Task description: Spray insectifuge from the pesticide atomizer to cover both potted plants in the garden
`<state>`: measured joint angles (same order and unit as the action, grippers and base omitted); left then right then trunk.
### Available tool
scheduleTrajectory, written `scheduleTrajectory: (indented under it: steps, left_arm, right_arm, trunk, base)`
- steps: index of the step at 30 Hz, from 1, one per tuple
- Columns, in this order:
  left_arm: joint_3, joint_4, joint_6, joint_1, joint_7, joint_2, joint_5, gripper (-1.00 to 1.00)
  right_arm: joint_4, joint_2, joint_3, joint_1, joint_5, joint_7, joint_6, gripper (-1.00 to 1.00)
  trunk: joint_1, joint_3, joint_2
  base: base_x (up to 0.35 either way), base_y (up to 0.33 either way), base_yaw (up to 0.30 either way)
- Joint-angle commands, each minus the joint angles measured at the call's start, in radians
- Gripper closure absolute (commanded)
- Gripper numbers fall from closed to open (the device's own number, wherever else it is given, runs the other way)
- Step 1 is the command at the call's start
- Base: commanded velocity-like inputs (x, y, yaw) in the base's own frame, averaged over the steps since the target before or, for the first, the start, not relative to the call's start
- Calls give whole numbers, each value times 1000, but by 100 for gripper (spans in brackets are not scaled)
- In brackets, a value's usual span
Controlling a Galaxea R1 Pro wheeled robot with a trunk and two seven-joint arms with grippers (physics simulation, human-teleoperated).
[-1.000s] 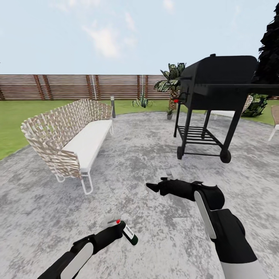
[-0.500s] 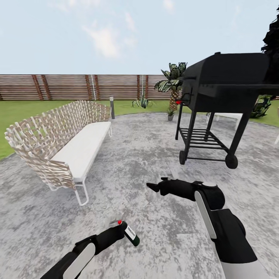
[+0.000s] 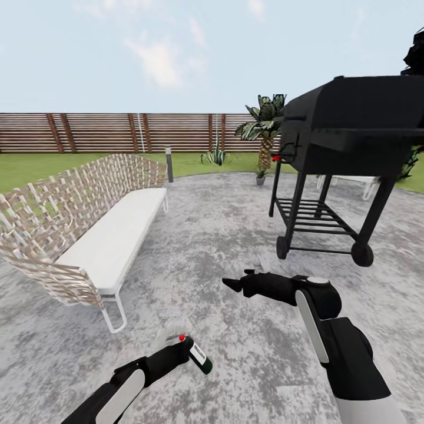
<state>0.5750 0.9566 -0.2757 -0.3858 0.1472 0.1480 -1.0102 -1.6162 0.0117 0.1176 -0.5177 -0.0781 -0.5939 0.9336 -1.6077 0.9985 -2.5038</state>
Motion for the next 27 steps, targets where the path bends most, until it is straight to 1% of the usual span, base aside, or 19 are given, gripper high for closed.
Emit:
scheduleTrajectory:
  steps: [1, 8, 16, 27]
  left_arm:
    - [2, 1, -3, -1, 0, 1, -8, 100]
    - [2, -1, -2, -1, 0, 1, -8, 100]
    - [1, -1, -2, -1, 0, 1, -8, 100]
    - [0, -1, -1, -1, 0, 1, -8, 100]
  right_arm:
    - [-1, 1, 1, -1, -8, 4, 7, -100]
    - [-1, 1, -4, -1, -8, 5, 7, -100]
    - [-1, 1, -6, -1, -8, 4, 7, -100]
    - [-1, 2, -4, -1, -8, 1, -3, -100]
  trunk:
    - [0, 1, 0]
    - [0, 1, 0]
    - [0, 1, 0]
    - [0, 1, 0]
  base:
    - [338, 0, 0]
    - [338, -5, -35]
    - [338, -84, -3]
    - [338, -4, 0]
